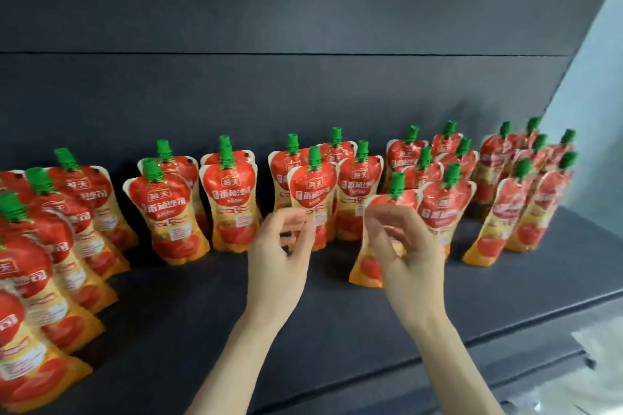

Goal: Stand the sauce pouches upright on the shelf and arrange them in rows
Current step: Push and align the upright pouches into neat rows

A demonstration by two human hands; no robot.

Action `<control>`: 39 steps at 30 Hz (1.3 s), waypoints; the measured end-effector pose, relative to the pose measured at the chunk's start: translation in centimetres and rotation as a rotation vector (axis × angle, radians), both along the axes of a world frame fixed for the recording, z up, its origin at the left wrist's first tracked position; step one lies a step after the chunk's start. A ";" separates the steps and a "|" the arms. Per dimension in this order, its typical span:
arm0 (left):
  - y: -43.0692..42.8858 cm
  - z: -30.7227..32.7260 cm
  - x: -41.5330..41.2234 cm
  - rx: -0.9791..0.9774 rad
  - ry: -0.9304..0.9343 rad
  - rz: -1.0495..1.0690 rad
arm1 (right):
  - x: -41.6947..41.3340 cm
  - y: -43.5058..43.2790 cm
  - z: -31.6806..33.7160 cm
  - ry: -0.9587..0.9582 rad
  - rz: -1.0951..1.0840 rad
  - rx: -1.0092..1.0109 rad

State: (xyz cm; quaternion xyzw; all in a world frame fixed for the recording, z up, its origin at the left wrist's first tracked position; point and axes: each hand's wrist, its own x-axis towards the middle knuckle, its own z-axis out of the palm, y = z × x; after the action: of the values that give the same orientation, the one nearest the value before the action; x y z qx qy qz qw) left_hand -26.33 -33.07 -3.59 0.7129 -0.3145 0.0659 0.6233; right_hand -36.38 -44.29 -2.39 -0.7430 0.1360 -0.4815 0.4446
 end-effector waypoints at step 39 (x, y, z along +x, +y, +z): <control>5.1 -2.6 -3.5 -0.235 0.265 0.442 | 3.6 -1.4 -3.2 0.177 0.651 0.409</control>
State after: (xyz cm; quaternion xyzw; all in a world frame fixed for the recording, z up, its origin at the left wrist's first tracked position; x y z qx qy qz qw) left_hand -29.81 -28.00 -6.15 0.6895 -0.0574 0.1423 0.7079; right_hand -32.74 -45.73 -5.55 -0.6821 0.0243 -0.2123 0.6994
